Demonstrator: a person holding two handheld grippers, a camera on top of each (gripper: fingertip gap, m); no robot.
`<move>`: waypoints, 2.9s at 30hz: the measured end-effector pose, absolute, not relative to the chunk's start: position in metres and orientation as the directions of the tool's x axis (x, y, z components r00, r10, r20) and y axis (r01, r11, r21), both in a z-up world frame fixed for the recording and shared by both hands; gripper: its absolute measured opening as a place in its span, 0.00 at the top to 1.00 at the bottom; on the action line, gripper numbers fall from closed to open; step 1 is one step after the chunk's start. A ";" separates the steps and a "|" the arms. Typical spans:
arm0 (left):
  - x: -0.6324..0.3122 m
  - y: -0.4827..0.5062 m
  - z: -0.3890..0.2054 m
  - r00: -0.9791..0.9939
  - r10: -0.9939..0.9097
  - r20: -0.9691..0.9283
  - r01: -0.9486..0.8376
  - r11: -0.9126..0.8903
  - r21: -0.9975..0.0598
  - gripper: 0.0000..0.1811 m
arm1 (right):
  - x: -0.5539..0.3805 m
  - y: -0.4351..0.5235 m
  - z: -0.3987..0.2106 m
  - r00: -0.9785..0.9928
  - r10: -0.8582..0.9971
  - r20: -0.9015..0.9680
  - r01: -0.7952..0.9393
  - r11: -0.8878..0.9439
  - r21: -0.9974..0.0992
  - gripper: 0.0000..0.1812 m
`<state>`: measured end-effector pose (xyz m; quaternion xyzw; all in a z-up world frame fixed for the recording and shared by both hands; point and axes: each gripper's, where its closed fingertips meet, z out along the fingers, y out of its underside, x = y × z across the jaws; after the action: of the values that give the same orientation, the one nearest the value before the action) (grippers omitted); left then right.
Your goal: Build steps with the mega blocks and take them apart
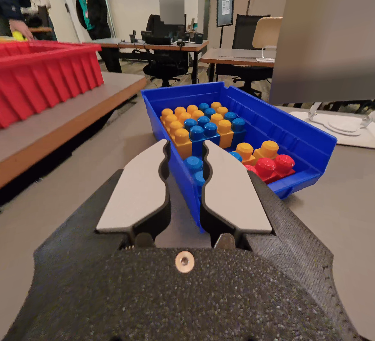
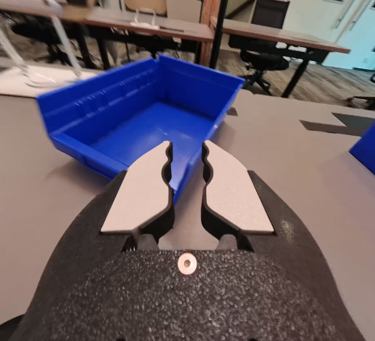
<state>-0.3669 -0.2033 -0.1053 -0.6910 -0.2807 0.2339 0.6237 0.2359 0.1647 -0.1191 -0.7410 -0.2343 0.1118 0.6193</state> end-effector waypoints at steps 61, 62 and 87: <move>-0.384 -0.119 -0.098 0.846 -0.239 -0.477 -0.421 -0.848 -0.322 0.82 | 0.028 0.067 -0.128 0.201 0.965 -0.171 0.139 -0.200 -0.970 0.86; -0.361 -0.115 -0.093 0.844 -0.277 -0.459 -0.462 -0.811 -0.360 0.81 | 0.027 0.064 -0.128 0.186 0.968 -0.166 0.137 -0.193 -0.972 0.86; 0.029 -0.132 -0.123 0.253 -0.949 -0.186 -0.582 0.004 -0.813 0.84 | 0.037 -0.125 -0.106 -0.790 0.531 -0.306 0.337 -0.042 -0.941 0.81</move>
<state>0.0289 -0.1321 -0.1228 -0.6710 0.5706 -0.2186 0.4200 0.0366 -0.1247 -0.1060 -0.3154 -0.6879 0.6494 0.0750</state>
